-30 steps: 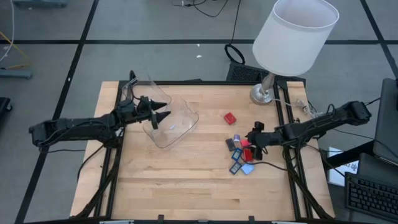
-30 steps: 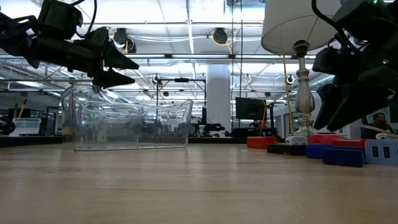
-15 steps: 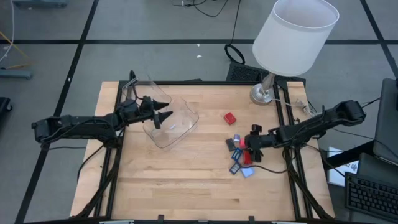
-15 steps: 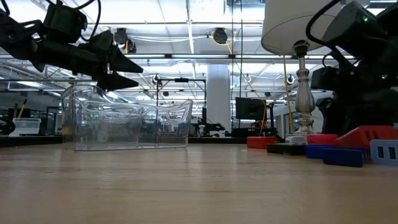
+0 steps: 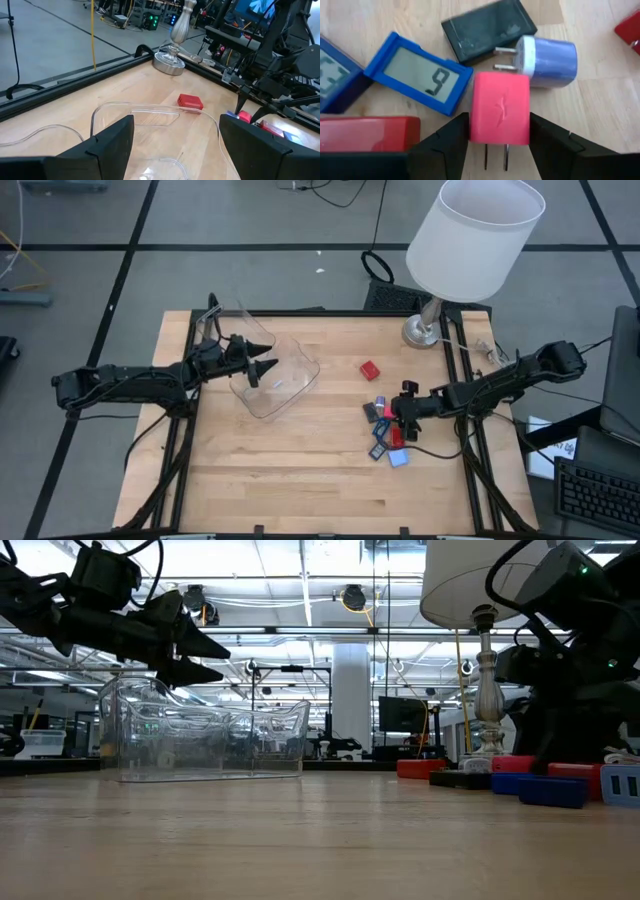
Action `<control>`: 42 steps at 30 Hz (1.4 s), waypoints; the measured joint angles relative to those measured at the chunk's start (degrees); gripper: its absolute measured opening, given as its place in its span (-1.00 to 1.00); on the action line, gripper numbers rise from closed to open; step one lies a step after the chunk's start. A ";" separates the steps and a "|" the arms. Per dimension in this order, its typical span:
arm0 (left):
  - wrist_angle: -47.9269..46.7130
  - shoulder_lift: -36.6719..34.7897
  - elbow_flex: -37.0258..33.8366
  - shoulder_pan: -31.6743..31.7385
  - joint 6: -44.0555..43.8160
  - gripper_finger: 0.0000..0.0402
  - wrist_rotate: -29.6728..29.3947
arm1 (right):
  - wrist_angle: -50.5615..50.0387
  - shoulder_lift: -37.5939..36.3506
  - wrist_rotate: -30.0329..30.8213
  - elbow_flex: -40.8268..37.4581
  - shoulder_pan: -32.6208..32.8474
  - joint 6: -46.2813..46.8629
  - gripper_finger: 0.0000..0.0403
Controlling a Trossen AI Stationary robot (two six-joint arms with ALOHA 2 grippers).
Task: Pick & Place Office items
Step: Put the pink charger adapter into the top transparent bin
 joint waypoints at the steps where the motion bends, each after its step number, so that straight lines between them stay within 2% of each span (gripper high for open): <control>1: 0.00 0.00 0.00 0.00 0.00 0.48 0.00 | 0.39 -0.02 0.01 0.00 0.00 0.00 -0.11; 10: 0.00 0.00 0.00 0.00 0.00 0.48 0.00 | 1.10 -0.02 0.05 0.00 0.00 -0.06 -0.19; 31: -0.04 0.00 0.00 0.00 -0.26 0.48 0.04 | -1.73 -0.07 -0.03 0.11 0.02 1.46 -0.15; 38: -0.04 0.00 0.00 0.00 -0.29 0.48 0.07 | -2.42 -0.02 -4.28 -0.02 0.02 3.67 -0.14; 42: -0.04 0.00 0.00 0.00 -0.37 0.48 0.07 | -2.36 -0.02 -4.35 -0.02 0.02 3.69 -0.15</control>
